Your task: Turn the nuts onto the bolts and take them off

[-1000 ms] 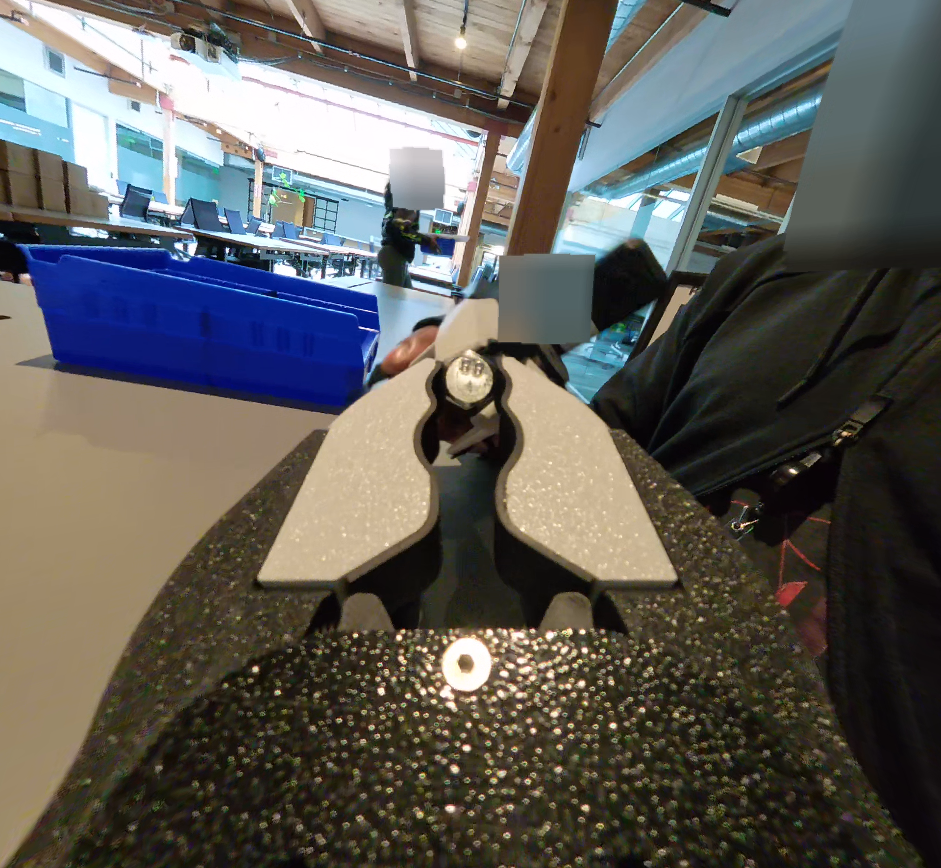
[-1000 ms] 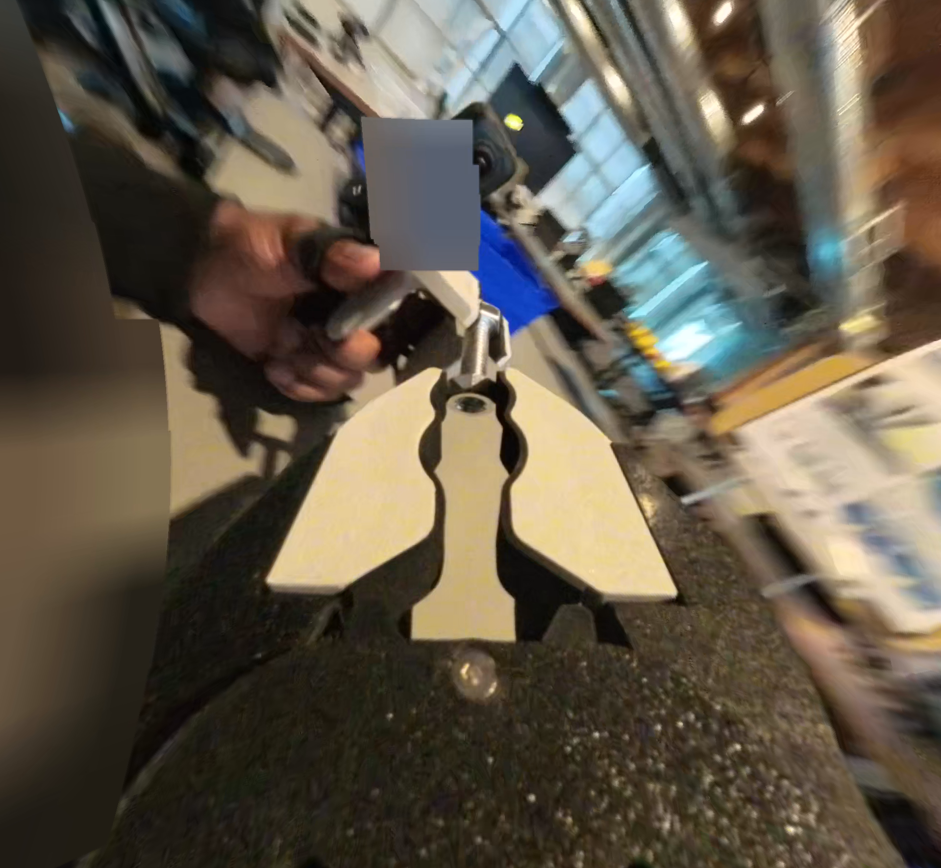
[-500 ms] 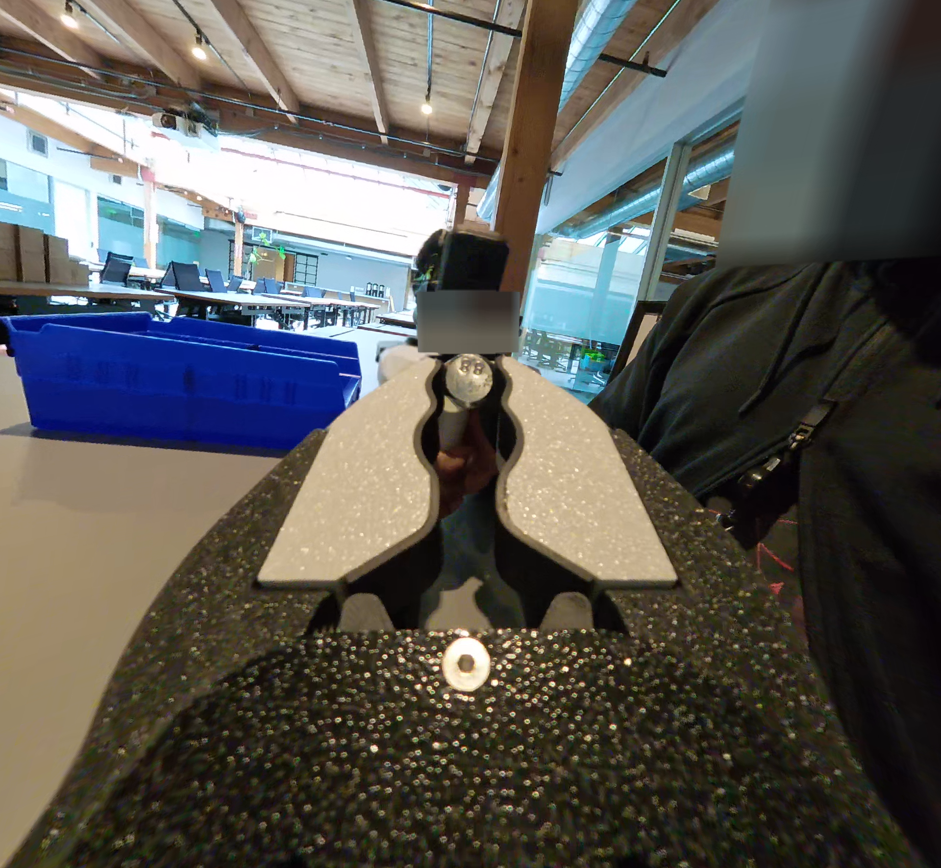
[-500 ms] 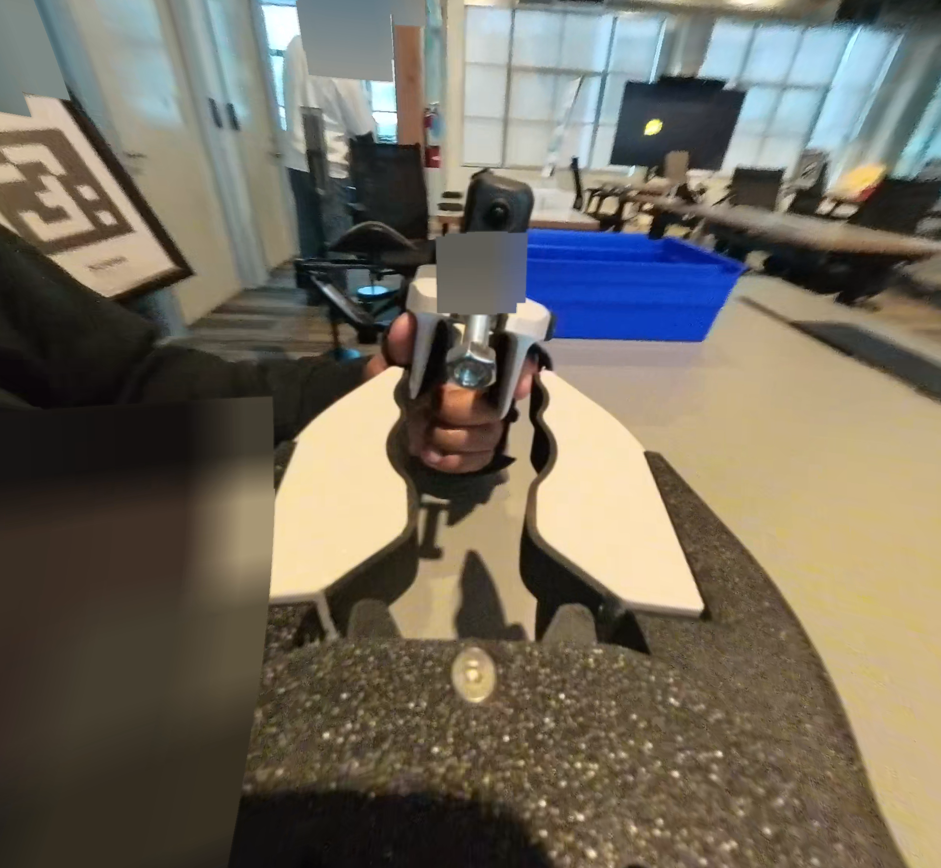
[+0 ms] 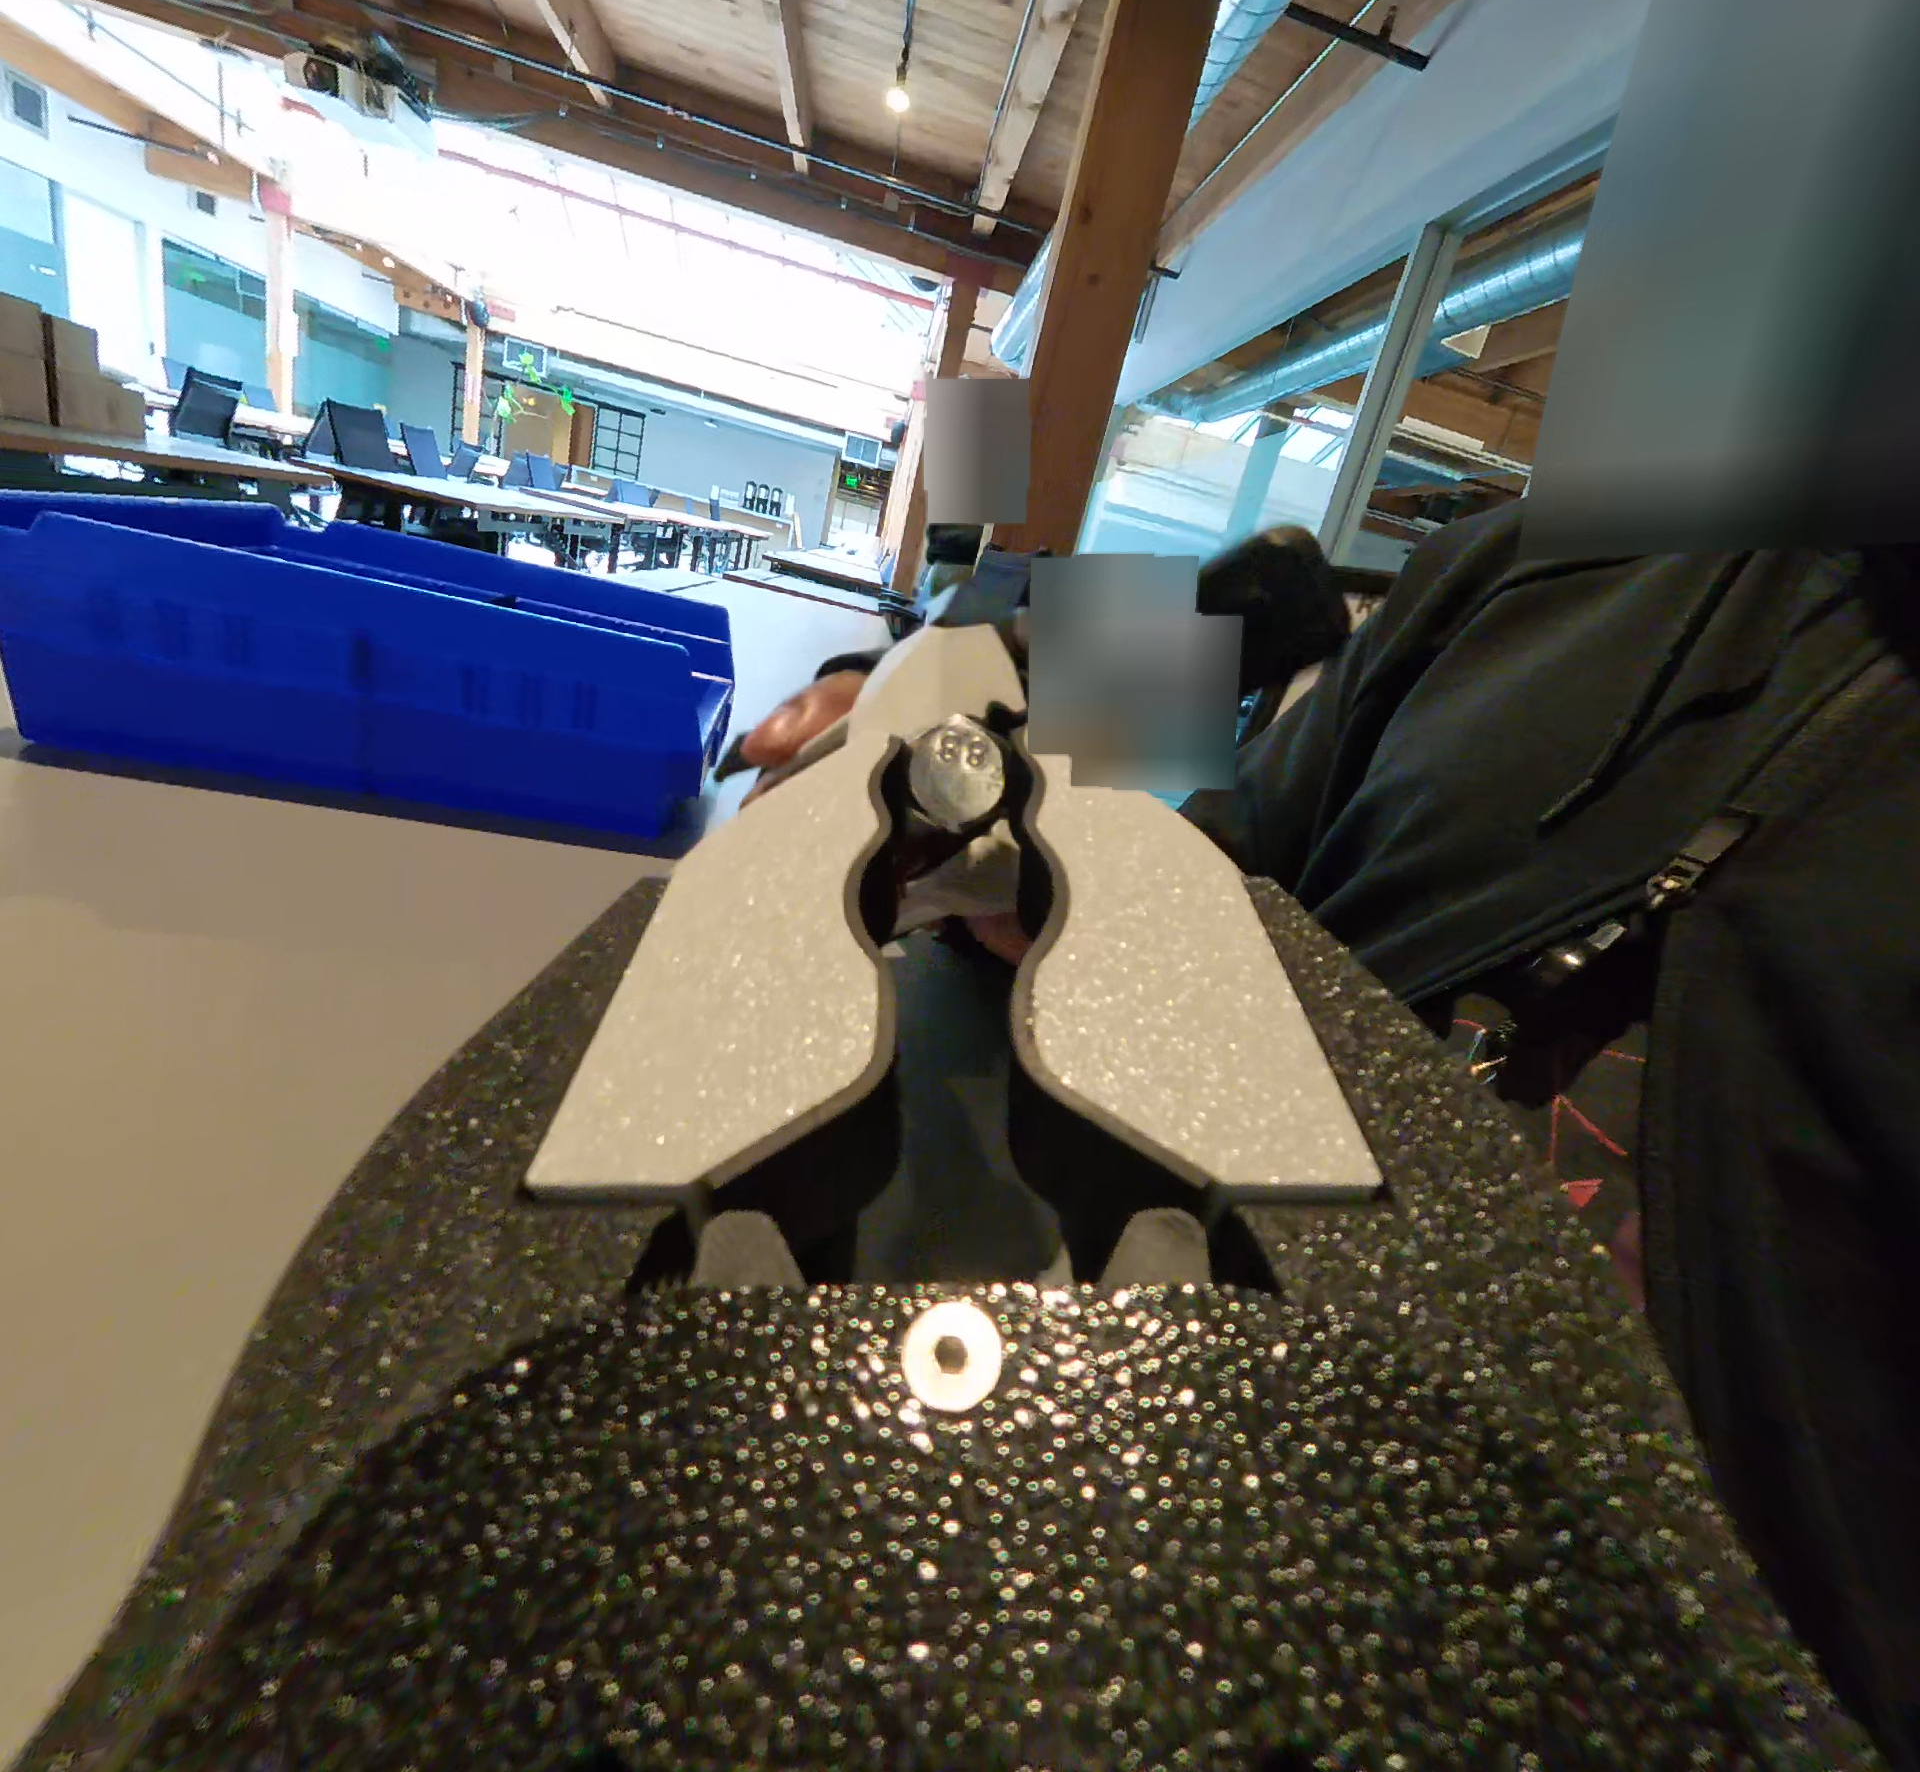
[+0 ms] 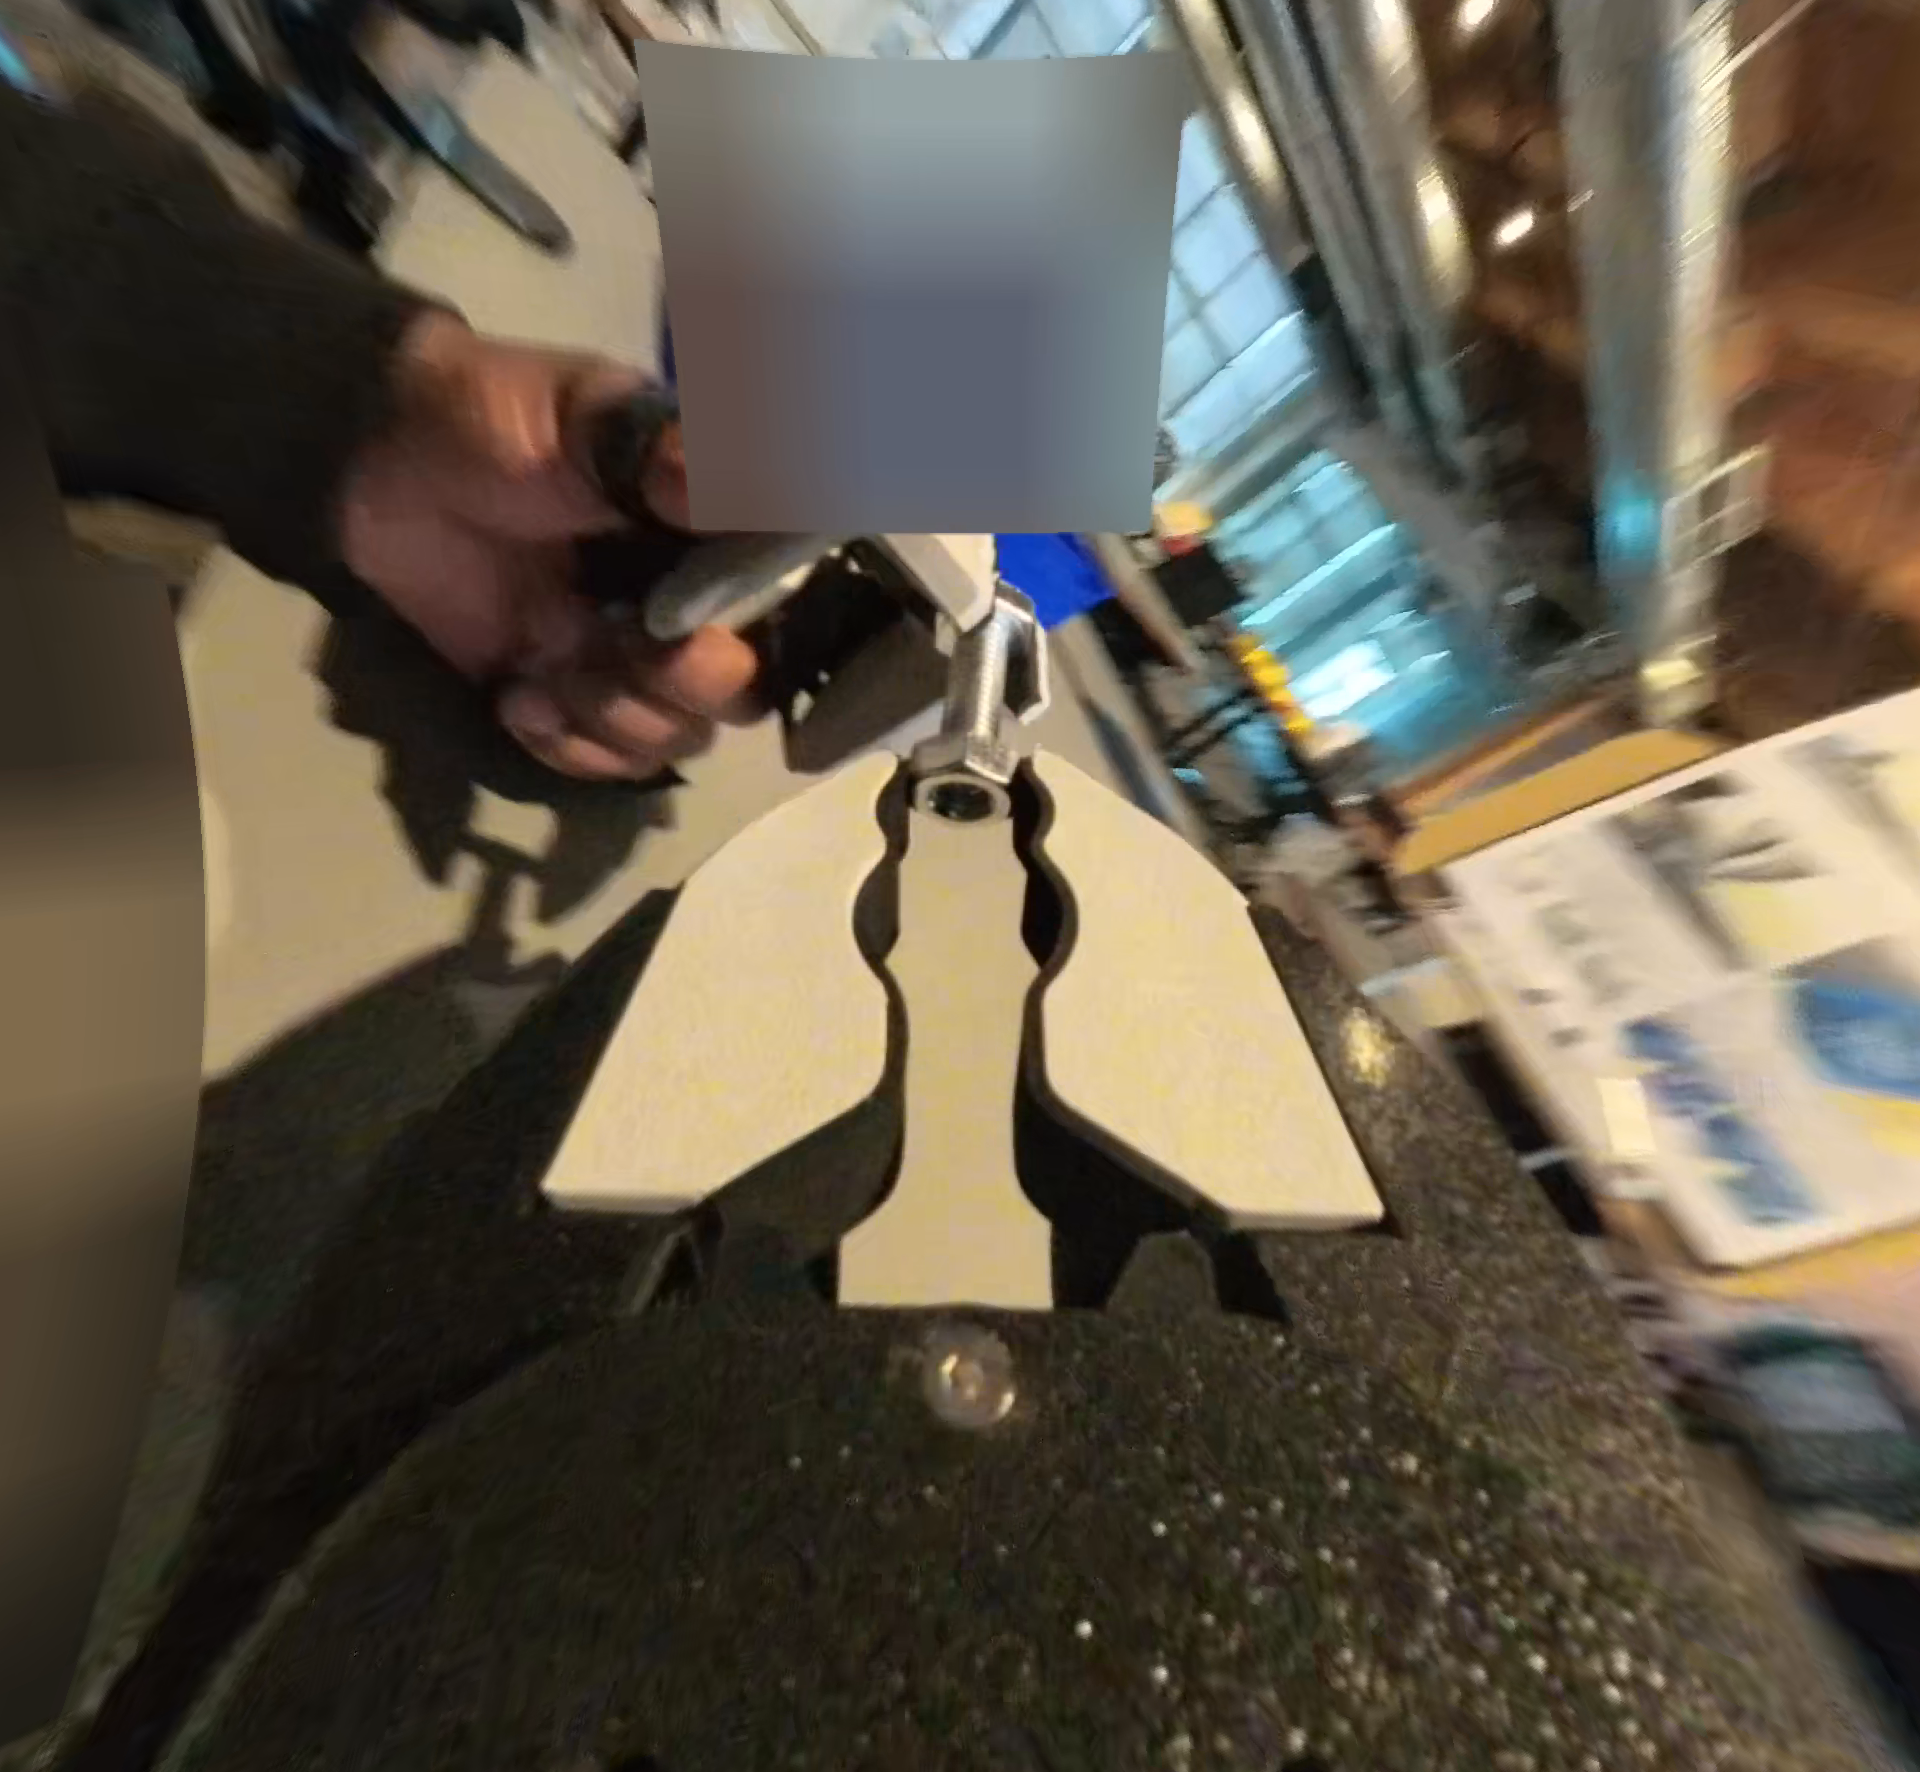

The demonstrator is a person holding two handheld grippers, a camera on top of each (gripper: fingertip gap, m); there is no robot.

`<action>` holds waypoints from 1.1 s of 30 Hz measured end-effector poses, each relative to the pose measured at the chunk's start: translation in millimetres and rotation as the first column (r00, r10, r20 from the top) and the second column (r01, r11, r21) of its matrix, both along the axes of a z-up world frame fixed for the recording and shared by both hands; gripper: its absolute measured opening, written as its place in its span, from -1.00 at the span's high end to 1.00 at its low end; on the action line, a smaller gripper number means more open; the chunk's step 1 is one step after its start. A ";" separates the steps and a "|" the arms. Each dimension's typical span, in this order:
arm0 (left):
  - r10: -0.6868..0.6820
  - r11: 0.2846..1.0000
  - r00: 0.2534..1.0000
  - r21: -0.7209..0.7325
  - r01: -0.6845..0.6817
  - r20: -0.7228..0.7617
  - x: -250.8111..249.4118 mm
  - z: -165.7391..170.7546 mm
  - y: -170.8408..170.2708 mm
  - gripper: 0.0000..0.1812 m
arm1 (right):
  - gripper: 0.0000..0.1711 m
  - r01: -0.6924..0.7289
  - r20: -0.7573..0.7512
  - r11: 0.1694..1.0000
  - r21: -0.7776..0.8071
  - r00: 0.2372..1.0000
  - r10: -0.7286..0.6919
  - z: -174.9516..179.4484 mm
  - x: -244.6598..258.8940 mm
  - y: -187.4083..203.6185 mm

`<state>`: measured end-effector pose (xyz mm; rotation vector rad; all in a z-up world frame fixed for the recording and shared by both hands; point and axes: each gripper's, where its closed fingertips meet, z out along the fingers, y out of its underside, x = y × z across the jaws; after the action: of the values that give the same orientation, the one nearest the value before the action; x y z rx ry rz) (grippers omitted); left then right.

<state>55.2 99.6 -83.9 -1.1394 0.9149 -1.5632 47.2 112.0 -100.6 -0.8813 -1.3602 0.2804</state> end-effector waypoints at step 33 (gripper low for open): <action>0.031 0.999 0.999 -0.015 -0.030 0.040 -6.6 4.5 5.6 0.81 | 0.65 0.064 0.000 0.985 0.158 0.998 -0.065 1.9 -1.8 0.3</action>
<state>48.6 105.2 -79.3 -1.1238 0.8571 -1.5647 45.4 112.3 -98.7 -0.7920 -1.3368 0.1182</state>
